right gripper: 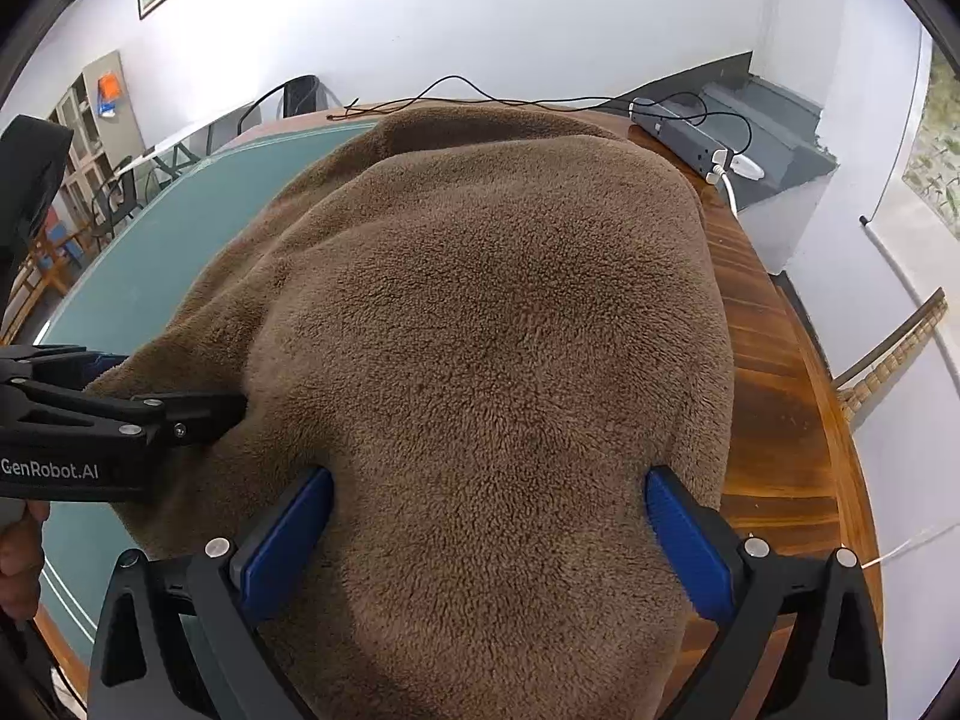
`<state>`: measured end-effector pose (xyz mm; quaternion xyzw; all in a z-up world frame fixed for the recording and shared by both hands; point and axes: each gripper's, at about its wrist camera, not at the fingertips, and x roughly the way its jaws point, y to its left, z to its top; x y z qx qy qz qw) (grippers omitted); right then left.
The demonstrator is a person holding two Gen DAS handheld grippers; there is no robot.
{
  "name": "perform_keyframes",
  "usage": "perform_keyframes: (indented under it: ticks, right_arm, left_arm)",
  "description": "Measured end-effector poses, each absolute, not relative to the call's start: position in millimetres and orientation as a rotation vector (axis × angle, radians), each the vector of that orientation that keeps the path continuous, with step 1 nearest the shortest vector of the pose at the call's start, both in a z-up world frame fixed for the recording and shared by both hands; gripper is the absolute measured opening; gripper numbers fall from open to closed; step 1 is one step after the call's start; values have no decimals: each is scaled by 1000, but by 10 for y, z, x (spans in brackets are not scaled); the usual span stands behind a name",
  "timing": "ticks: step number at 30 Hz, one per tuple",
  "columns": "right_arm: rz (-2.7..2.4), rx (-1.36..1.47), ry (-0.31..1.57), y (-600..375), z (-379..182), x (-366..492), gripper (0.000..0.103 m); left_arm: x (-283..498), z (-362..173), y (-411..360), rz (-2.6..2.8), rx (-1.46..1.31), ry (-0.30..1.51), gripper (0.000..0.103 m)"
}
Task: Fold clothes
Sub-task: 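Release the bundle and pull both grippers back from it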
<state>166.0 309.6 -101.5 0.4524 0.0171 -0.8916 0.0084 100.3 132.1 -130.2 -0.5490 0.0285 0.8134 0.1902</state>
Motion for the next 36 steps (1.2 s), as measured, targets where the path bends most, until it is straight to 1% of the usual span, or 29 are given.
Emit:
perform_keyframes:
  ticks: [2, 4, 6, 11, 16, 20, 23, 26, 30, 36]
  right_arm:
    - [-2779, 1426, 32, 3111, -975, 1664, 103]
    - [-2772, 1447, 7, 3123, -927, 1691, 103]
    - [-2760, 1482, -27, 3140, -847, 1737, 103]
    - [-2790, 1443, -129, 3204, -546, 2044, 103]
    - [-2863, 1419, -138, 3260, -290, 2278, 103]
    - [-2884, 1587, -200, 3375, -211, 2307, 103]
    - [-2836, 1728, -311, 3464, -215, 2337, 103]
    - [-2858, 1713, -380, 3501, -185, 2458, 103]
    - [-2925, 1674, -339, 3441, -112, 2583, 103]
    - [-2975, 1627, -182, 3231, -58, 2627, 103]
  left_arm:
    - [1025, -1269, 1267, 2298, -1563, 84, 90]
    - [1071, -1213, 1205, 2325, -1576, 101, 98]
    - [1149, -1139, 1146, 2360, -1555, 122, 102]
    - [1427, -915, 1005, 2382, -1497, 126, 102]
    - [1613, -692, 1006, 2402, -1449, 117, 102]
    - [1690, -515, 1299, 2428, -1394, 127, 102]
    - [1737, -423, 1494, 2459, -1348, 164, 102]
    - [1807, -363, 1556, 2472, -1328, 198, 102]
    - [1858, -330, 1585, 2474, -1327, 208, 102]
    - [1864, -325, 1552, 2489, -1350, 192, 102]
